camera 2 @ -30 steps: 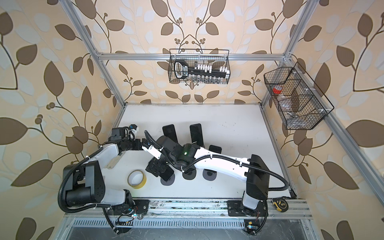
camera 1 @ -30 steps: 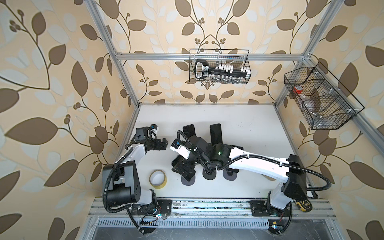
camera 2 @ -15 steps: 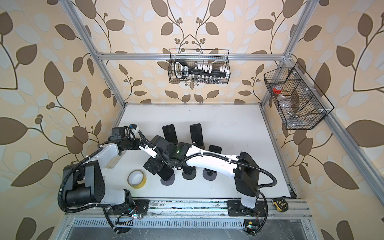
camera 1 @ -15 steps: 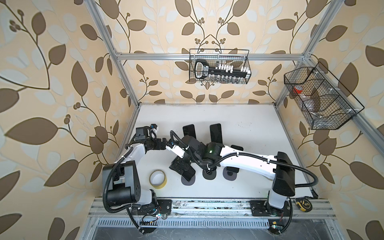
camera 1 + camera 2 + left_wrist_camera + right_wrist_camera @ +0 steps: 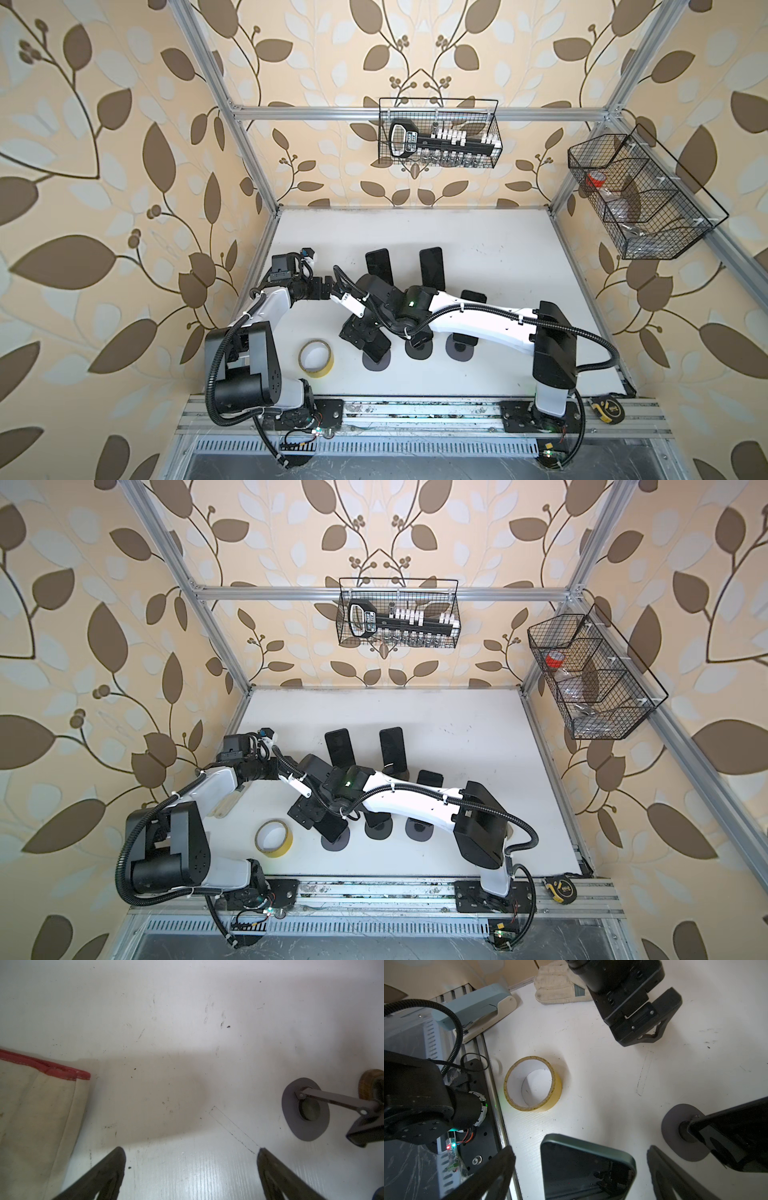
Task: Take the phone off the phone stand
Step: 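Close the right gripper on the green-cased phone's top edge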
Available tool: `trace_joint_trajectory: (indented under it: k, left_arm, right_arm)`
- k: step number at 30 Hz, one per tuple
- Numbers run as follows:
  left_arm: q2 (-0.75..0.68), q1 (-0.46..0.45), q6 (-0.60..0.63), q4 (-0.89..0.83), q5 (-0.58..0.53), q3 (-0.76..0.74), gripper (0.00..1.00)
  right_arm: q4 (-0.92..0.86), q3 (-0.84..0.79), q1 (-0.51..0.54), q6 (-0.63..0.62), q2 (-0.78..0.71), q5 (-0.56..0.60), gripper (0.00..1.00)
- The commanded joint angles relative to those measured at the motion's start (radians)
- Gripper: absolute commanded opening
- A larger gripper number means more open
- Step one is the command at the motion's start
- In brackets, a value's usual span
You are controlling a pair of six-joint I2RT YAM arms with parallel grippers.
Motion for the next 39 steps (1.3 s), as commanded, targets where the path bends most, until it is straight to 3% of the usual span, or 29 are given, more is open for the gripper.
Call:
trace_joint_trajectory:
  k: [1, 22, 39]
  left_arm:
    - [-0.010, 0.013, 0.010, -0.008, 0.015, 0.035, 0.99]
    - [0.002, 0.013, 0.005, -0.010, 0.022, 0.039, 0.99]
    - [0.009, 0.014, -0.002, -0.009, 0.021, 0.039, 0.99]
  right_arm:
    - [-0.023, 0.029, -0.002, -0.027, 0.021, 0.016, 1.00]
    - [-0.044, 0.027, -0.002, -0.004, 0.070, 0.007, 0.96]
    - [-0.056, 0.029, -0.002, -0.008, 0.080, 0.025, 0.87]
